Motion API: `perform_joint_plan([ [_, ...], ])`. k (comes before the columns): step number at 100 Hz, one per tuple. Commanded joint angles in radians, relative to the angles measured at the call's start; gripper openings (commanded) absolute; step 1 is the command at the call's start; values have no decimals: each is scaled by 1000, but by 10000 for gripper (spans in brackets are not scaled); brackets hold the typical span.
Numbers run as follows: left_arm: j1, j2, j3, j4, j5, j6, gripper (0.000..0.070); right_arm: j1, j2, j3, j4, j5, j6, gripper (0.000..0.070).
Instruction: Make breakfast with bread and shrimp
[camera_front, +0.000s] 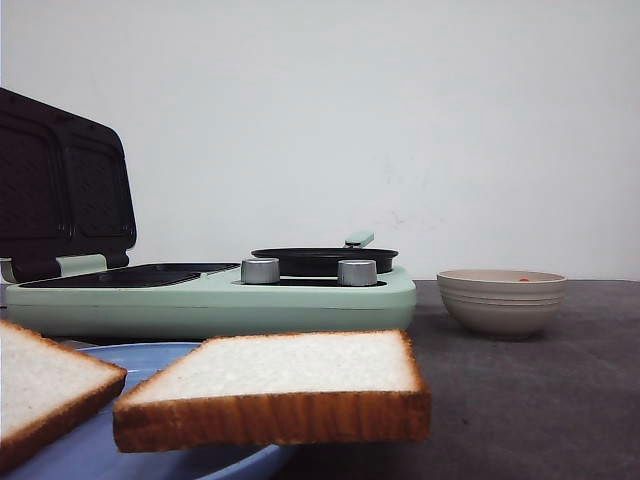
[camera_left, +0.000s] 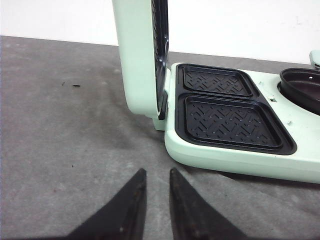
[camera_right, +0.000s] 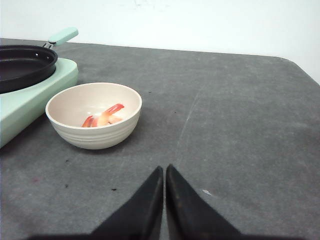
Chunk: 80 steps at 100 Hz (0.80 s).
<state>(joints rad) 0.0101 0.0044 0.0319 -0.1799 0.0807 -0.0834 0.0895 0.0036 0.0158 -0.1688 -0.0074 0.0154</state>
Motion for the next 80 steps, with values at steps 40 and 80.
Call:
perform_joint_plan([
  [40,1,-1,-16,-7,1,-19,0,0,0,-3,11,-1,40,0],
  [80,1,10,72,-63,1,-338,6,0,9,100,-92,0,324,0],
])
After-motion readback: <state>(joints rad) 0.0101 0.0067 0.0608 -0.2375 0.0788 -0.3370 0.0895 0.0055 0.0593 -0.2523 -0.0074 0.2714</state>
